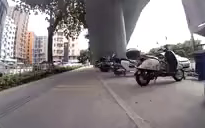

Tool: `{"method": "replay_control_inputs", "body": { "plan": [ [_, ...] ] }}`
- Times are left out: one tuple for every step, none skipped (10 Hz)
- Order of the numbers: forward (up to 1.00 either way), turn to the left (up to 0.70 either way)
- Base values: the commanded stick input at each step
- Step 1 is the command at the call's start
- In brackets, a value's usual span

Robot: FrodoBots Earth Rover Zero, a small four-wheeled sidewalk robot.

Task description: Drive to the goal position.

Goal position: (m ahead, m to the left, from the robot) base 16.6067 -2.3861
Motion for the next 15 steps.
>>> {"method": "replay_control_inputs", "body": {
  "plan": [
    [0.45,0.00],
    [0.45,0.00],
    [0.45,0.00],
    [0.45,0.00],
    [0.45,0.00],
    [0.45,0.00],
    [0.45,0.00],
    [0.45,0.00],
    [0.45,0.00],
    [0.45,0.00],
    [0.45,0.00],
    [0.45,0.00],
    [0.45,0.00],
    [0.45,0.00],
    [0.45,0.00]
  ]
}}
